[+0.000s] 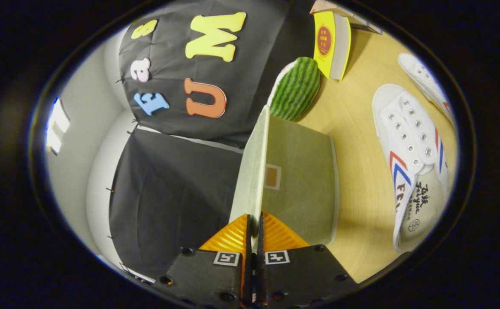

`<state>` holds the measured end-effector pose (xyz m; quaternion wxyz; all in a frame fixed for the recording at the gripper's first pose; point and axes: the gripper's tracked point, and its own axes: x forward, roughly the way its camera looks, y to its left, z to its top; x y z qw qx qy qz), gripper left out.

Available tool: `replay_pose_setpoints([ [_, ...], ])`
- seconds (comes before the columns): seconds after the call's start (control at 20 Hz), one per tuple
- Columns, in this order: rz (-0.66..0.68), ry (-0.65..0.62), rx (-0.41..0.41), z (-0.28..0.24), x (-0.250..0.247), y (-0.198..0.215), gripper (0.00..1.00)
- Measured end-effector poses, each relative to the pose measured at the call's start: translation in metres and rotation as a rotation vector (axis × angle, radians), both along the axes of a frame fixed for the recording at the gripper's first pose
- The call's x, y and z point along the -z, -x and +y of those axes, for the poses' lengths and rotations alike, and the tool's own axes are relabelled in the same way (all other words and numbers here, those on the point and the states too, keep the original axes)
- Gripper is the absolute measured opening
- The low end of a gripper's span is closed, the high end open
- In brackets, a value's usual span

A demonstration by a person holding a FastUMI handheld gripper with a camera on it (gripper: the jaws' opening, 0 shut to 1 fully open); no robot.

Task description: Open the storage box then place both shoes into the box .Put the left shoe in first, then the right shoe, with the right side of both shoes facing outward in a uniform manner.

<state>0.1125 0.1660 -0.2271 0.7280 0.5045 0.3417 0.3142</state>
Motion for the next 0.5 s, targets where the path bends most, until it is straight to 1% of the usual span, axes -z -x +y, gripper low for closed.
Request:
replay_pose_setpoints([
  [0.1, -0.033, 0.055, 0.004, -0.002, -0.009, -0.001, 0.05],
  [0.3, -0.107, 0.114, -0.023, 0.006, -0.047, 0.004, 0.05],
  [0.5, -0.212, 0.203, -0.039, 0.032, -0.095, 0.007, 0.05],
])
